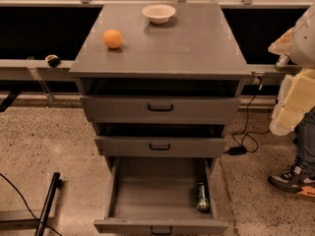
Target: Pick green can from bottom drawer and place on counter
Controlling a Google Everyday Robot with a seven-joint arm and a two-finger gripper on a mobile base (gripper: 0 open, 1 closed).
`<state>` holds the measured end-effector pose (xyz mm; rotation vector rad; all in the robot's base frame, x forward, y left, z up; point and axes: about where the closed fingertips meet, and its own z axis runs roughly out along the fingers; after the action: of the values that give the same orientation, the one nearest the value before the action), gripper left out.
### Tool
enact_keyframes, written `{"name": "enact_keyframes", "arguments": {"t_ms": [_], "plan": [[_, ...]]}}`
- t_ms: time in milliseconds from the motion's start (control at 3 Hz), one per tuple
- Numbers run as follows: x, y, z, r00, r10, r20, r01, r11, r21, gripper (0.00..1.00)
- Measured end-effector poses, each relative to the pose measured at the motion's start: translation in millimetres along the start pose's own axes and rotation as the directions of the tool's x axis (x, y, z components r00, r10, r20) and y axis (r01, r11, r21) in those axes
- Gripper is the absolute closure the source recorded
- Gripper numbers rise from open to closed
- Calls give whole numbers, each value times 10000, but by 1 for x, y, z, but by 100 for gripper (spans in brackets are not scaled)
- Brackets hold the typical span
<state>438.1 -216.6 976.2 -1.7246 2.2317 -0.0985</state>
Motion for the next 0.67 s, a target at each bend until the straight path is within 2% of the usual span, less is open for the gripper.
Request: {"name": "enact_keyframes", "arguments": {"t_ms": [333,667], "plan": [[0,0,0,10000,2,1,-2,10000,-4,0],[4,-3,10,9996,249,153,-241,9984,-510,0]]}}
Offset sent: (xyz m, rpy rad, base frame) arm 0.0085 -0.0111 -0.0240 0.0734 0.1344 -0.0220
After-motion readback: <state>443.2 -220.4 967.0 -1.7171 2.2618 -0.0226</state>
